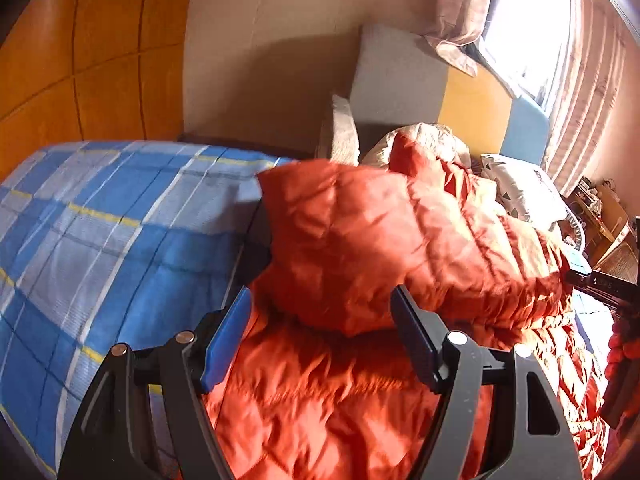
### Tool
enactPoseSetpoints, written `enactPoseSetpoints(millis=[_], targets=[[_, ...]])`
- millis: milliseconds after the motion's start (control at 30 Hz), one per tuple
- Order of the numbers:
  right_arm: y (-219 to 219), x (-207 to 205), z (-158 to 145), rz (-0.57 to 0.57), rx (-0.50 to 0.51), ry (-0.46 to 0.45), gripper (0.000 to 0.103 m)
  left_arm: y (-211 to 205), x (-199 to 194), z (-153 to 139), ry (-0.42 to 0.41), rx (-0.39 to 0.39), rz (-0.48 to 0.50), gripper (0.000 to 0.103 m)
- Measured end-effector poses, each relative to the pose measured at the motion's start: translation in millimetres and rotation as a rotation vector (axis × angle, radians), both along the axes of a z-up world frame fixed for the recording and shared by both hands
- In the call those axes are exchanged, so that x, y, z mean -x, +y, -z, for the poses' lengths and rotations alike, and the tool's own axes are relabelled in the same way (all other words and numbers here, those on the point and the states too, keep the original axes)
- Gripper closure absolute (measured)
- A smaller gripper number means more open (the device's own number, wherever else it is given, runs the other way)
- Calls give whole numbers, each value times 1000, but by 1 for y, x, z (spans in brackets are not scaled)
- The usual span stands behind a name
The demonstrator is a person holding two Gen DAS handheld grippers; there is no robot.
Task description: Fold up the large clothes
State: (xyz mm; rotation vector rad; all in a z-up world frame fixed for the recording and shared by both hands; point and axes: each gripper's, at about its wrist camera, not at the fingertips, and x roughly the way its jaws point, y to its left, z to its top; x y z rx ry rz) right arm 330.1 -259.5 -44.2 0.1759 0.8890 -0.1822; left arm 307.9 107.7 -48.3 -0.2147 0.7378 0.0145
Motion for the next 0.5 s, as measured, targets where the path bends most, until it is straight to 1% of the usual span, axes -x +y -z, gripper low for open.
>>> enactPoseSetpoints(millis=[33,100,200,367,500], targets=[[1,2,-5,6,23,-17,61,-2,-3,-3,-8,-2,5,32],[6,4,-14,-8,28,-57,60,-6,-11,-9,-16,-2,17,32],[22,-1,-19,-50,21,-75,60,-13,-25,-16,-28,-17,29,32],[52,-20,-12,-99,46,-69,60,-24,-51,-17,-22,-30,51,32],[52,-37,1,-64,67,-50,60,-30,-74,-8,4,-46,60,32]])
